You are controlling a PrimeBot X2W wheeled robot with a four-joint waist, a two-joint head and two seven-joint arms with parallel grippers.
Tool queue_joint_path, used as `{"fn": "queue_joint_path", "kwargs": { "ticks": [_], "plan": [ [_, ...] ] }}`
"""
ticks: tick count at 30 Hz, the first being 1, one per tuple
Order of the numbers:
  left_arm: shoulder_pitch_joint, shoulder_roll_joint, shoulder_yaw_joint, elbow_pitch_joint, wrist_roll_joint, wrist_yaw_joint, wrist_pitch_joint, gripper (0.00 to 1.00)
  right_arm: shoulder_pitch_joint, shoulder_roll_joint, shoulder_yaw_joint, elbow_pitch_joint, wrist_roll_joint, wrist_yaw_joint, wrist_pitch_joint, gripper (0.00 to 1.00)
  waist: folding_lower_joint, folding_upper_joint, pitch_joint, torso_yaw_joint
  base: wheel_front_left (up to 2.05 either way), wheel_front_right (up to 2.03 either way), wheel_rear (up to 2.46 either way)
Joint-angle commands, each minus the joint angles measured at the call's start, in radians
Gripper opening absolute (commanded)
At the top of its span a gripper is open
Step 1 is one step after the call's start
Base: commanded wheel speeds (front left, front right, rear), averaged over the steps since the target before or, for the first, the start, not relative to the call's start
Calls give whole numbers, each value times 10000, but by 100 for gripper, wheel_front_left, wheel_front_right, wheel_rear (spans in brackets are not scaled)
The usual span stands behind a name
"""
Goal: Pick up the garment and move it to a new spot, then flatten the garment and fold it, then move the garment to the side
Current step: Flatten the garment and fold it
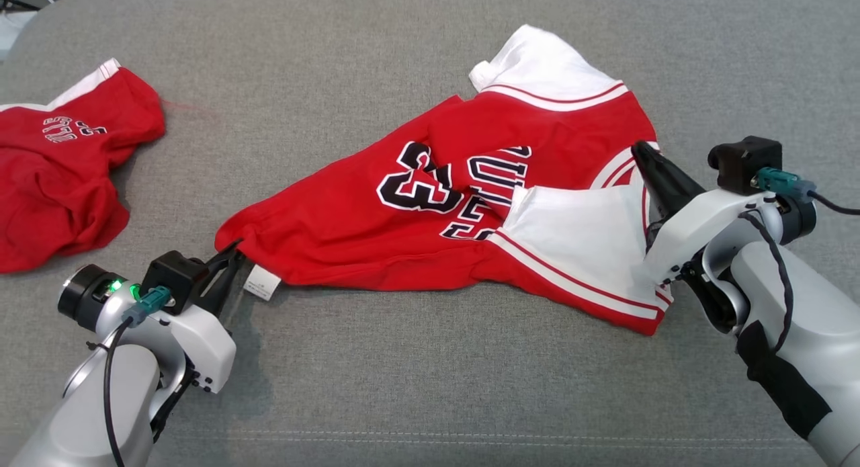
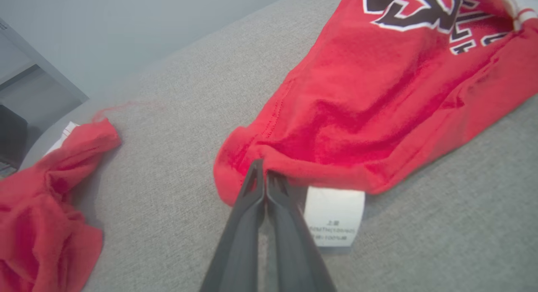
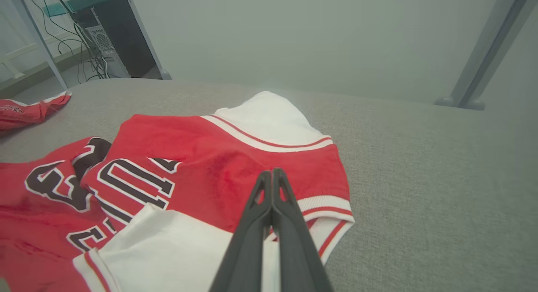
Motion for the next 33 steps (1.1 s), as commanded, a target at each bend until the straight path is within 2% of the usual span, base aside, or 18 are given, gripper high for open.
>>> {"fn": "queue_joint_path", "kwargs": {
  "ticks": [1,8,9,10,11,20,33],
  "plan": [
    [-198,567,504,-219,-38,-25,-51,0,153,-92,-84,-356,-170,12,-143,0,0,0,-175,-7,0,0,0],
    [-359,861,604,-379,-95,-55,-51,0,210,-241,-204,-406,-249,12,-94,0,0,0,-605,0,0,0,0],
    [-339,856,602,-377,-118,-58,-51,0,297,-196,-119,-301,-208,12,19,21,0,0,-634,2,0,0,0],
    [-304,829,612,-381,-158,-59,-51,0,400,-141,-31,-208,-152,12,124,50,0,0,-647,6,0,0,0],
    [-263,803,613,-387,-178,-61,-51,0,508,-85,42,-127,-87,12,186,100,0,0,-644,12,0,0,0],
    [-162,628,460,-348,-278,-73,-51,0,1137,263,500,592,370,12,370,100,0,0,-453,133,0,0,0],
    [-341,572,282,-366,-313,-81,-51,0,578,585,281,1595,761,12,-30,100,0,0,-140,386,0,0,0]
  ]
}}
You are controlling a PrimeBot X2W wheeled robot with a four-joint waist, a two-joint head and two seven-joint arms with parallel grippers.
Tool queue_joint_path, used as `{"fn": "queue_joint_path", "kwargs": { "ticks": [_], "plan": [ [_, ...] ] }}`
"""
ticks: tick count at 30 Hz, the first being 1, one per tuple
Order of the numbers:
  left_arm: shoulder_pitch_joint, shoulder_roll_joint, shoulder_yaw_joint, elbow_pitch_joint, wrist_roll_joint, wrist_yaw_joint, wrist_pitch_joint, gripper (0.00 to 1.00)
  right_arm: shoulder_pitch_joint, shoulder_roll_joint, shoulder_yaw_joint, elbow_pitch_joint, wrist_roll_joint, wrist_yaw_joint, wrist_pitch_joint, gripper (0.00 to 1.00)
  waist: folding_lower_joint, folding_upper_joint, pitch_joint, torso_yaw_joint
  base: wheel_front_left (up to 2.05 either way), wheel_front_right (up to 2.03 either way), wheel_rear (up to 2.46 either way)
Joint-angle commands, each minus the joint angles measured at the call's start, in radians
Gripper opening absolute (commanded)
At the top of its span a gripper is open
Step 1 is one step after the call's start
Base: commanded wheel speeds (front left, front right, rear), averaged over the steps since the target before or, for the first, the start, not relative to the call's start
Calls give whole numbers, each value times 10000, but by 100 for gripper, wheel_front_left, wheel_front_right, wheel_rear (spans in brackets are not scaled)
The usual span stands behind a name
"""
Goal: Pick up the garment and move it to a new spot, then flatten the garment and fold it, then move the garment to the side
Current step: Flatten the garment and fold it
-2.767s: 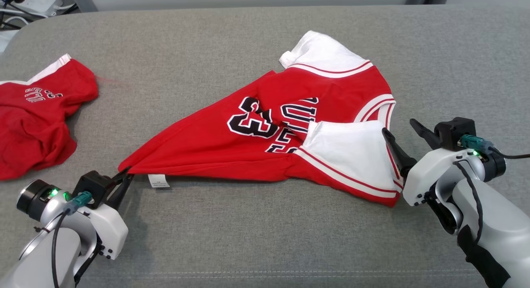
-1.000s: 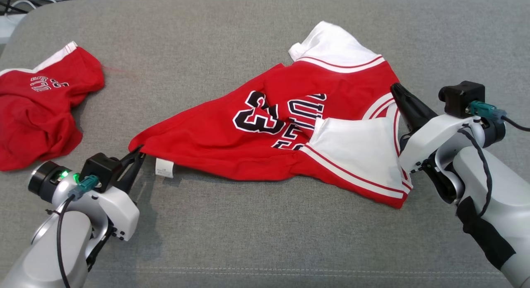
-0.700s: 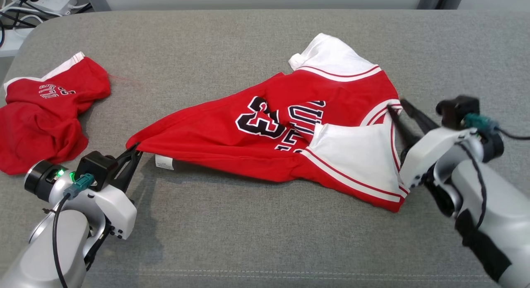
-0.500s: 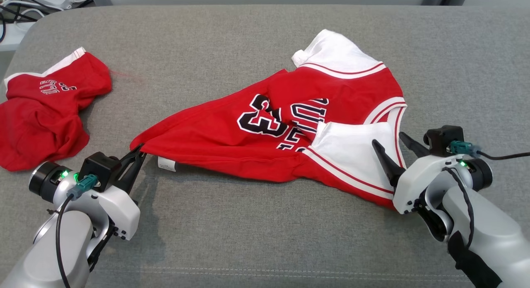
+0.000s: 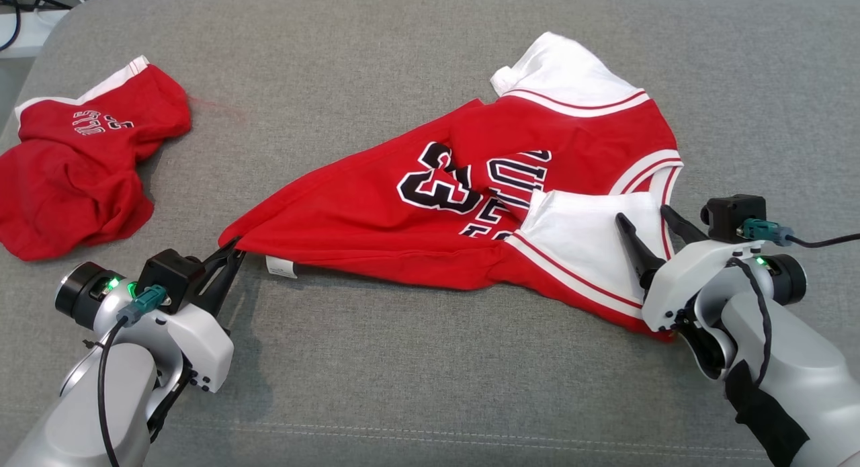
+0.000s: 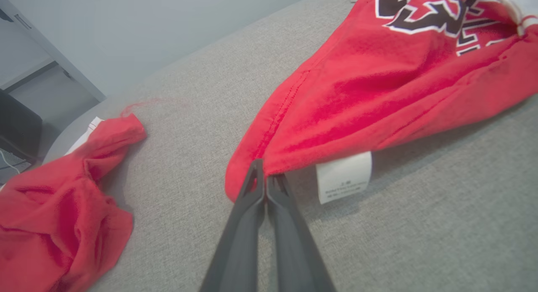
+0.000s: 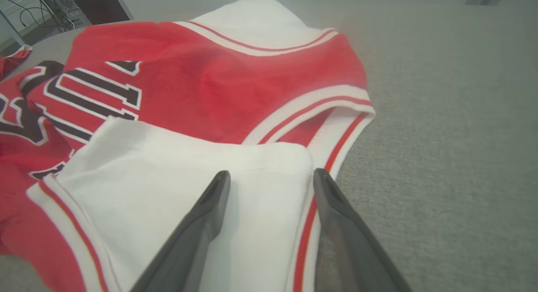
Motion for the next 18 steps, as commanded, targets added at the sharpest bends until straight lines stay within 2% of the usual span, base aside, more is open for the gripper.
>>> {"fn": "queue_joint_path", "kwargs": {
  "ticks": [1,6,9,10,12,15,17,18],
  "plan": [
    [-337,380,377,-126,-95,-68,-51,0,-32,103,39,-31,57,14,-166,100,0,0,50,39,0,0,0],
    [-339,372,395,-132,-108,-69,-51,0,-160,172,107,164,123,14,-205,99,0,0,176,113,0,0,0],
    [-344,360,412,-147,-104,-69,-51,0,-228,188,139,271,170,14,-219,88,0,0,242,128,0,0,0],
    [-351,353,420,-146,-104,-69,-51,0,-249,192,155,307,177,14,-223,81,0,0,261,128,0,0,0],
    [-359,341,432,-147,-108,-69,-51,0,-282,209,200,357,193,14,-230,53,0,0,290,122,0,0,0],
    [-362,324,433,-146,-118,-70,-51,0,-372,224,258,339,213,14,-242,38,0,0,307,97,0,0,0],
    [-364,304,432,-139,-117,-70,-51,0,-432,216,305,296,203,14,-248,17,0,0,291,76,0,0,0],
    [-362,300,432,-135,-116,-70,-51,0,-462,204,315,259,198,14,-252,11,0,0,275,64,0,0,0]
  ]
}}
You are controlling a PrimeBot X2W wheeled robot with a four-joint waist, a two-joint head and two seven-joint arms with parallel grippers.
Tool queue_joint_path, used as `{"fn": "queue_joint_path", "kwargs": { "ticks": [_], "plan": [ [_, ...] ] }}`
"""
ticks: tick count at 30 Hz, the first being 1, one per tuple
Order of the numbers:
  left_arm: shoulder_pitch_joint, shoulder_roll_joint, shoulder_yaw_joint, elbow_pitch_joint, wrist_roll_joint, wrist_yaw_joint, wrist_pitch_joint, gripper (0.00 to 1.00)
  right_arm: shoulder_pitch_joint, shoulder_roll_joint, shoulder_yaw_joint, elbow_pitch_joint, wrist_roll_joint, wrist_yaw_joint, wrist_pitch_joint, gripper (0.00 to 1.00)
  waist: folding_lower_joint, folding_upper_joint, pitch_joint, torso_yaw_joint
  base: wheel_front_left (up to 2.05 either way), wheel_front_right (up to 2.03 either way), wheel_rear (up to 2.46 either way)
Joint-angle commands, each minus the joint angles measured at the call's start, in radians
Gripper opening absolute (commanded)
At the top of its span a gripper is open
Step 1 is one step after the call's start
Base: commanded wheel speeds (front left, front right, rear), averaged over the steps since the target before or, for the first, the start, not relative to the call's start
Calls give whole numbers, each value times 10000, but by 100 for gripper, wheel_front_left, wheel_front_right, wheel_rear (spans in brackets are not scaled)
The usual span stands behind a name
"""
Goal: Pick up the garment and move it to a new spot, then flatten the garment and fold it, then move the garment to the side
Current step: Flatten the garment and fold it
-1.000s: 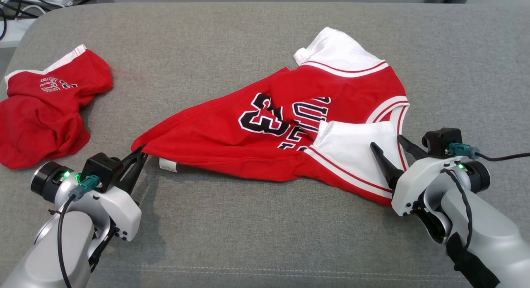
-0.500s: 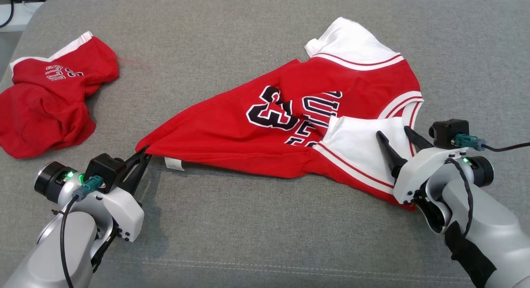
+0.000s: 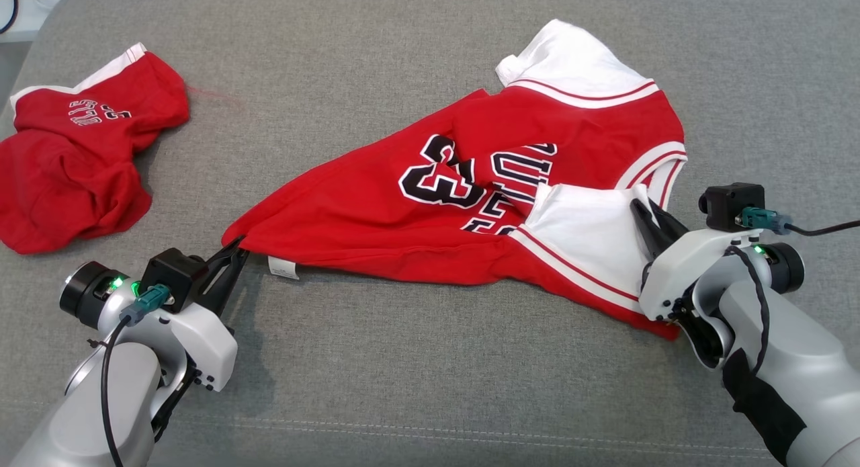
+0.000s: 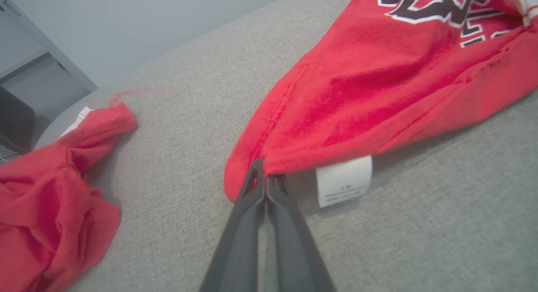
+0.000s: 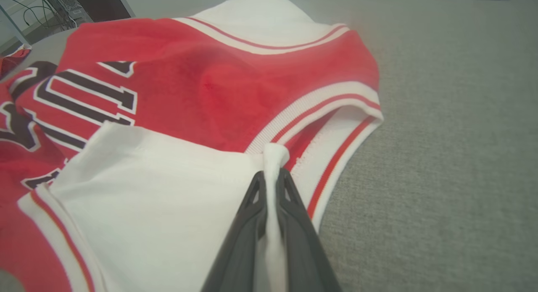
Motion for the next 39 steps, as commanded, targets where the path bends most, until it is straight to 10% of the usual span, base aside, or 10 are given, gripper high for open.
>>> {"fn": "queue_joint_path", "kwargs": {
  "ticks": [1,28,32,39],
  "plan": [
    [-355,366,424,-125,-56,-70,-51,0,-100,28,106,-156,46,14,-134,7,0,0,-33,-22,0,0,0],
    [-367,621,255,-371,-951,-71,-50,0,938,-913,-137,-1543,-189,14,1341,0,0,0,-375,-387,0,0,0],
    [-314,555,270,-370,-1002,-71,-50,0,1228,-1092,126,-1878,-85,14,1302,32,0,0,-312,-422,0,0,0],
    [-171,455,334,-368,-1048,-71,-50,0,1286,-1058,367,-2517,-229,14,523,33,0,0,-427,-516,0,0,0]
  ]
}}
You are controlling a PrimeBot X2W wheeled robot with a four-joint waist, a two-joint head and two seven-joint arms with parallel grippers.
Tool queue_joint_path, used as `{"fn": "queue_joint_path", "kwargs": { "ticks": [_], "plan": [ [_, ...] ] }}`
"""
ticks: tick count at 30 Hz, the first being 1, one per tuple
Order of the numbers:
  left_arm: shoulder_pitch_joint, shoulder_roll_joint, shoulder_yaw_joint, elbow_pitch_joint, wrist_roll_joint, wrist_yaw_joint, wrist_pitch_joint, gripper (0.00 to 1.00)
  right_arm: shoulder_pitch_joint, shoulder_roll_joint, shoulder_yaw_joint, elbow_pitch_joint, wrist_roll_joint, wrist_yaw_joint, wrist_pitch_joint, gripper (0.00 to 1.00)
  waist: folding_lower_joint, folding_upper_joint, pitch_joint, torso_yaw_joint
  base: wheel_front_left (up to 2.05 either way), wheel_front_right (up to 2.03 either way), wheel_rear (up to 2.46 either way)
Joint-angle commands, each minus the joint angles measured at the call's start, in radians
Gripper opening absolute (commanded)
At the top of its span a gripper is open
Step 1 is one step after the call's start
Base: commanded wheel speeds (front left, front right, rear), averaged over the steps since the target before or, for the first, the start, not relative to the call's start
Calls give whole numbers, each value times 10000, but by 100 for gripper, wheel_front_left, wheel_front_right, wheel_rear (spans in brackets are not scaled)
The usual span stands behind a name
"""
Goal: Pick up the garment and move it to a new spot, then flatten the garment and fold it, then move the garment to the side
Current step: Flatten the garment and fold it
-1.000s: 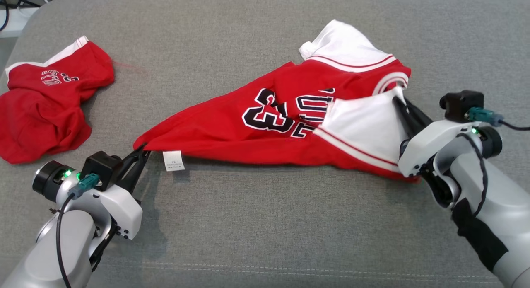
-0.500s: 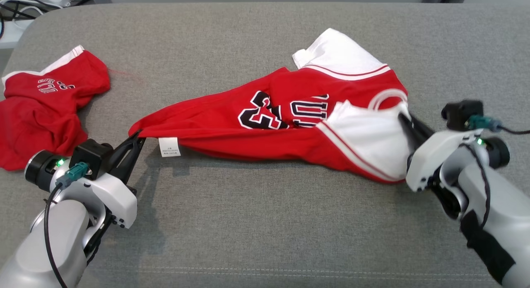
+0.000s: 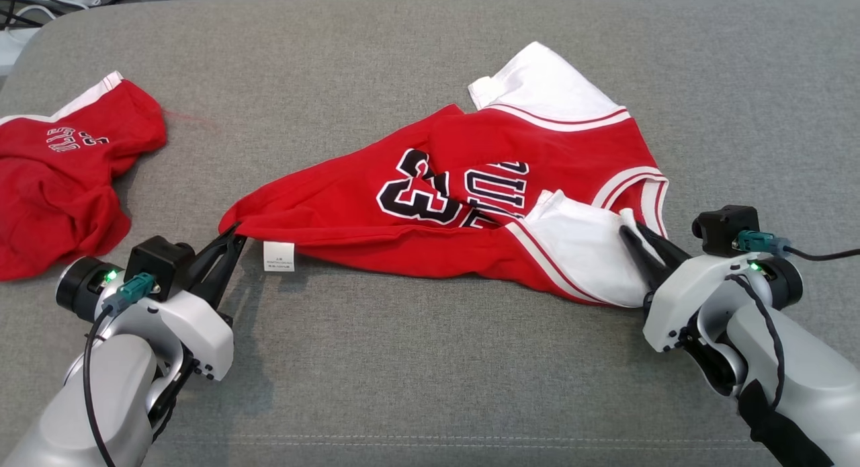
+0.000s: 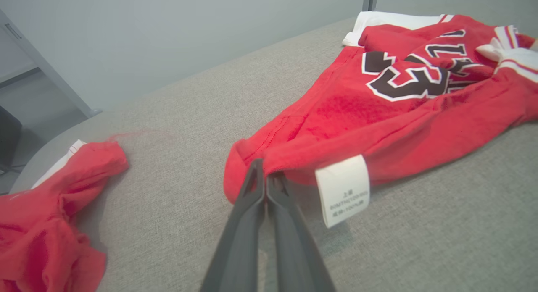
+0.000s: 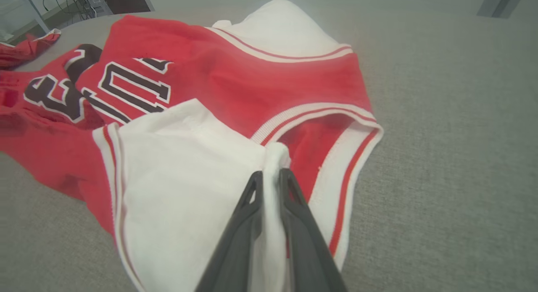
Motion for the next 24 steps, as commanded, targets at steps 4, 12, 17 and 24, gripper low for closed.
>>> {"fn": "queue_joint_path", "kwargs": {
  "ticks": [4,12,17,24],
  "plan": [
    [64,327,416,-85,-107,-69,-50,0,337,-52,208,-261,-122,14,-271,30,0,0,-76,-39,0,0,0],
    [184,348,442,-61,-135,-69,-51,0,416,-79,29,-258,-152,14,-606,0,0,0,-156,-40,0,0,0],
    [221,368,435,-60,-133,-69,-51,0,404,-19,-187,143,-215,14,-652,41,0,0,-239,-27,0,0,0],
    [218,312,357,-23,-140,-69,-51,0,475,427,-224,505,-46,14,-624,100,0,0,-173,26,0,0,0]
  ]
}}
